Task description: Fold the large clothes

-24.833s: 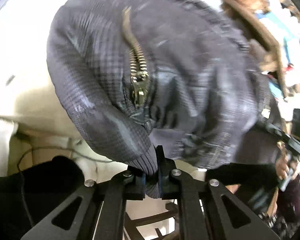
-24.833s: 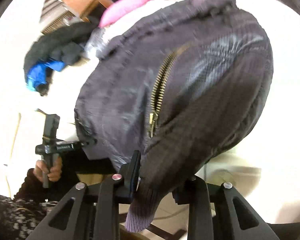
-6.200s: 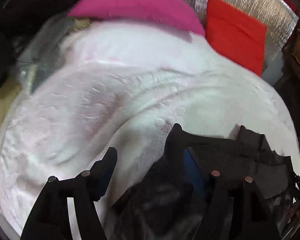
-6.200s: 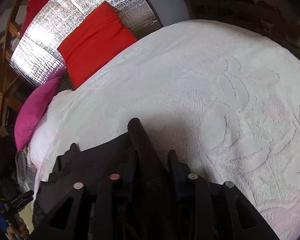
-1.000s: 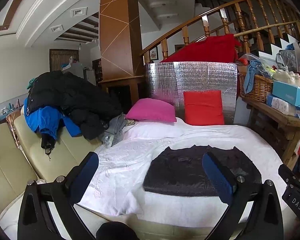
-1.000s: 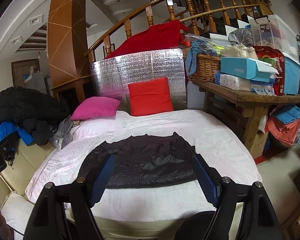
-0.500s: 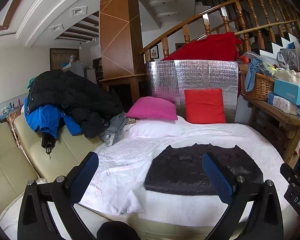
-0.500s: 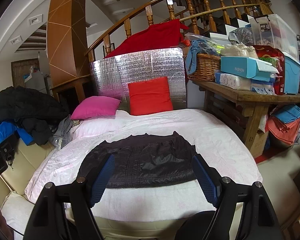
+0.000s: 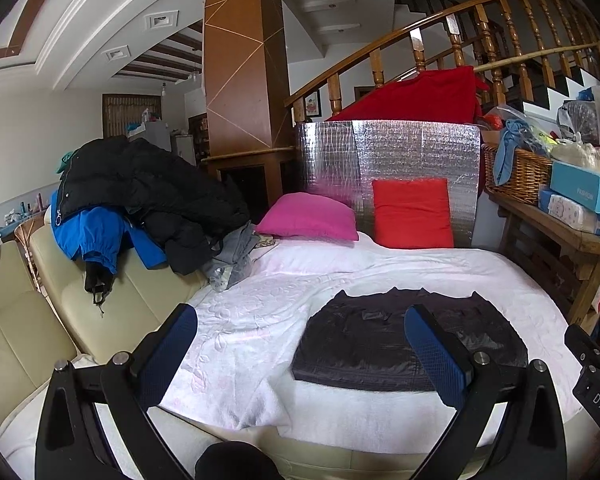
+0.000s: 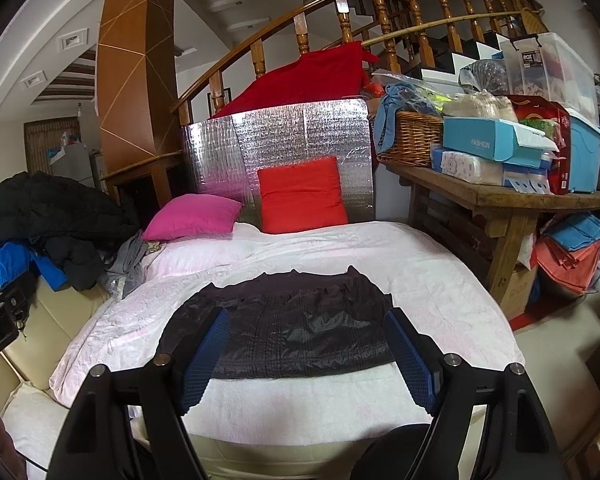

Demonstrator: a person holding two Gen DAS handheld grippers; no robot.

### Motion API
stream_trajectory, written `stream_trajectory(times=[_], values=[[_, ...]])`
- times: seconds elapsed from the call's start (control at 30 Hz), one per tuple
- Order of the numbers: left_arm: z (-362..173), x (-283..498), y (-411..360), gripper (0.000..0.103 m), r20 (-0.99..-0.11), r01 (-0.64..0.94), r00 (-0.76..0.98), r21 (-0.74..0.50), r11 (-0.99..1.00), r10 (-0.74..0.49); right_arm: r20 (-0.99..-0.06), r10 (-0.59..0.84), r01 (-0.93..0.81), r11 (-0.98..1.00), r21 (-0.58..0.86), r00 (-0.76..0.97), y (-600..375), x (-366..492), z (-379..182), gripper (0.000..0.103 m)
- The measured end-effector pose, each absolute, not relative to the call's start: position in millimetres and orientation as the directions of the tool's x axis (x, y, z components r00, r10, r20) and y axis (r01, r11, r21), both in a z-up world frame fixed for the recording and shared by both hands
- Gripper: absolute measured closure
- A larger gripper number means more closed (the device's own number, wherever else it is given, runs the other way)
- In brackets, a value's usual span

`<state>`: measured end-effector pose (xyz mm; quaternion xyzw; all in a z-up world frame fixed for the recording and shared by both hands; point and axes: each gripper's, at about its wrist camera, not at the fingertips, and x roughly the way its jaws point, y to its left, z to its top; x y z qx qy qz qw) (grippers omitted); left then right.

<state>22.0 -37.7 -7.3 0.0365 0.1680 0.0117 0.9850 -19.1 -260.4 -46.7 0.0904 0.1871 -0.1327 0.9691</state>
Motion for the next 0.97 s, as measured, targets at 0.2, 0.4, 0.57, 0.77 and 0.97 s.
stream_trajectory(times=[0.2,0.4,0.57,0.77,0.97], values=[[-2,15,-35,0.0,-0.309,-0.015,0.95,0.071,0.997,0.037,-0.371,-0.224,0.286,0.95,0.122,0.901,-258,-22,-40,0.021],[1,22,-31,0.0,-0.307,-0.018,0.951,0.066,0.998,0.038,-0.357,-0.222,0.282,0.951,0.124,0.907,-258,-14,-33,0.021],[-3,41,-32,0.0,-0.36,0.047,0.933,0.038,0.998,-0.03,-0.362,-0.228,0.292,0.947,0.134,0.904,-268,3,-30,0.021],[-6,48,-44,0.0,-0.381,0.173,0.911,0.007,0.985,-0.157,-0.369,-0.235,0.304,0.942,0.14,0.899,-278,14,-34,0.021],[-14,60,-57,0.0,-0.368,0.264,0.899,0.022,0.964,-0.238,-0.412,-0.252,0.337,0.93,0.148,0.876,-303,33,-45,0.021]])
